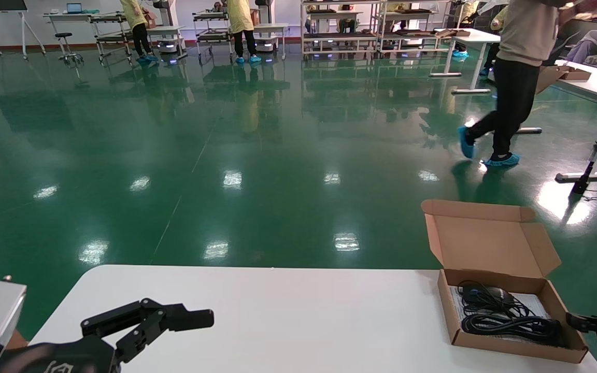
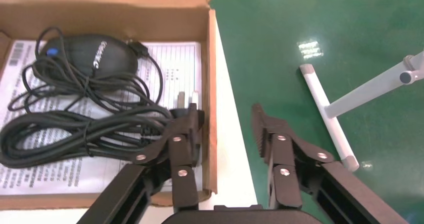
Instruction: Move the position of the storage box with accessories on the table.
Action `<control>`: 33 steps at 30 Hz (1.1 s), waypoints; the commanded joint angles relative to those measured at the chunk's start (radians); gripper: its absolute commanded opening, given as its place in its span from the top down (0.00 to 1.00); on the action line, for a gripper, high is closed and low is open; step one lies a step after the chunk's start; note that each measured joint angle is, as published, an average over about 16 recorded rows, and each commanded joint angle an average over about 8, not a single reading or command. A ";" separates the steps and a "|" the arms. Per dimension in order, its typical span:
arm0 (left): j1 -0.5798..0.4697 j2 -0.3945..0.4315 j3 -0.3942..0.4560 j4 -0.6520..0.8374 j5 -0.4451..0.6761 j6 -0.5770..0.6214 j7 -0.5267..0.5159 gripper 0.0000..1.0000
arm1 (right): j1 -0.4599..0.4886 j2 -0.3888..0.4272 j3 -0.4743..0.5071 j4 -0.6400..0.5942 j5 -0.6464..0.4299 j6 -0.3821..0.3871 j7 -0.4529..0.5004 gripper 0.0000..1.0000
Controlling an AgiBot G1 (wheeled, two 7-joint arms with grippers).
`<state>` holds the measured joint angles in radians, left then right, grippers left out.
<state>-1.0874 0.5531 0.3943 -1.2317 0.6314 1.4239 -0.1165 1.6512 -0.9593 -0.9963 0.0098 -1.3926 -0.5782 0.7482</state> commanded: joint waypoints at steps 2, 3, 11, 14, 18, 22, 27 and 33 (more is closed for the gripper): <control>0.000 0.000 0.000 0.000 0.000 0.000 0.000 0.00 | 0.007 0.001 0.002 0.001 0.003 -0.001 -0.001 0.00; 0.000 0.000 0.000 0.000 0.000 0.000 0.000 0.00 | 0.011 0.001 0.004 0.002 0.006 -0.002 -0.001 0.00; 0.000 0.000 0.000 0.000 0.000 0.000 0.000 0.00 | 0.045 0.000 0.027 0.003 0.040 -0.037 0.021 0.00; 0.000 0.000 0.000 0.000 0.000 0.000 0.000 0.00 | 0.059 0.000 0.039 0.002 0.057 -0.056 0.036 0.00; 0.000 0.000 0.000 0.000 0.000 0.000 0.000 0.00 | 0.073 0.001 0.049 0.003 0.071 -0.071 0.047 0.00; 0.000 0.000 0.000 0.000 0.000 0.000 0.000 0.00 | 0.078 0.002 0.051 0.004 0.075 -0.076 0.048 0.00; 0.000 0.000 0.000 0.000 0.000 0.000 0.000 0.00 | 0.073 0.002 0.049 0.003 0.071 -0.073 0.047 0.00; 0.000 0.000 0.000 0.000 0.000 0.000 0.000 0.00 | 0.067 0.002 0.048 0.004 0.068 -0.070 0.044 0.00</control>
<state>-1.0872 0.5530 0.3943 -1.2315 0.6313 1.4236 -0.1164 1.7146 -0.9552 -0.9440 0.0218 -1.3201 -0.6540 0.7885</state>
